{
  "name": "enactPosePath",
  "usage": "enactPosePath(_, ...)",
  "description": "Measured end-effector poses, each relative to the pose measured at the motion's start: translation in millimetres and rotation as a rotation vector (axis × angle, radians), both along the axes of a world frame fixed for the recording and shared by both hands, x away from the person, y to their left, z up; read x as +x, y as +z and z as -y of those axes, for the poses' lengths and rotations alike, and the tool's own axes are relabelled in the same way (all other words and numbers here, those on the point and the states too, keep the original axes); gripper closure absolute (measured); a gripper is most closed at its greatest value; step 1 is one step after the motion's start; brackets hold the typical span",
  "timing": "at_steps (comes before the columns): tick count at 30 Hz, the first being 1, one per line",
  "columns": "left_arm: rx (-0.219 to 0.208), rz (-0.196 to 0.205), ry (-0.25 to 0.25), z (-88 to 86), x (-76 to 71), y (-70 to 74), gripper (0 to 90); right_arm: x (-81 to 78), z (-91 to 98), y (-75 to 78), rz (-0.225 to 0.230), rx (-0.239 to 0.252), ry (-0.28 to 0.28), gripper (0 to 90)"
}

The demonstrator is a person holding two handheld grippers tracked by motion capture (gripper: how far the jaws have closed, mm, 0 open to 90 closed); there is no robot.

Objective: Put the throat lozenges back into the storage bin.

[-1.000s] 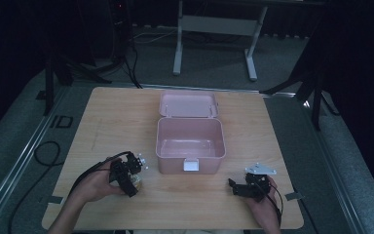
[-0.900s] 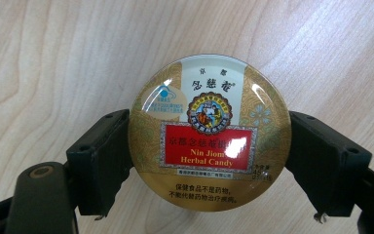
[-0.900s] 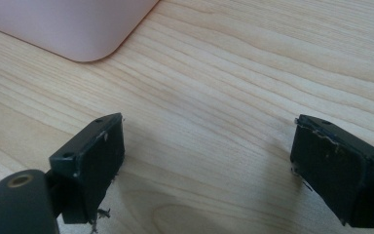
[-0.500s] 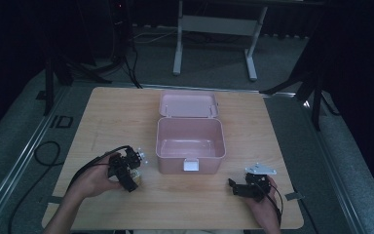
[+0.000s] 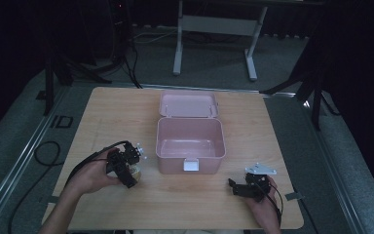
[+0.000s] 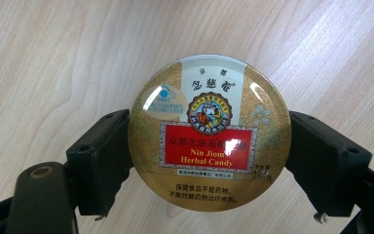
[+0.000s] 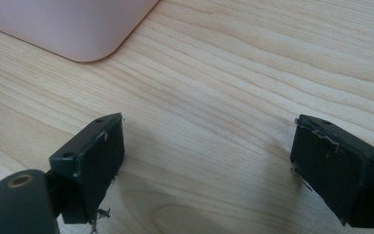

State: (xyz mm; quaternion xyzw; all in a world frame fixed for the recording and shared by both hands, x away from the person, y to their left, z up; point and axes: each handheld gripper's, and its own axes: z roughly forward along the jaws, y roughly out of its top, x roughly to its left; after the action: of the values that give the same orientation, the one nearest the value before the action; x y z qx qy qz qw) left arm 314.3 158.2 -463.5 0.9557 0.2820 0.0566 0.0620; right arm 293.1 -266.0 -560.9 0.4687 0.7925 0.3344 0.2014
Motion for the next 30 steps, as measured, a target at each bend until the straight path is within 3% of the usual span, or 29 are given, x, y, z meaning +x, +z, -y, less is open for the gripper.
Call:
enactPosePath(15, -0.020, 0.012, -0.002, -1.9, 5.4, 18.0, 21.0, 0.0, -0.2, -0.1, 0.000, 0.003, -0.002, 12.2)
enactPosePath(30, -0.004, 0.030, -0.018, -1.9, 10.6, 34.5, 21.0, 0.0, -0.2, 0.0, 0.000, 0.002, -0.002, 12.2)
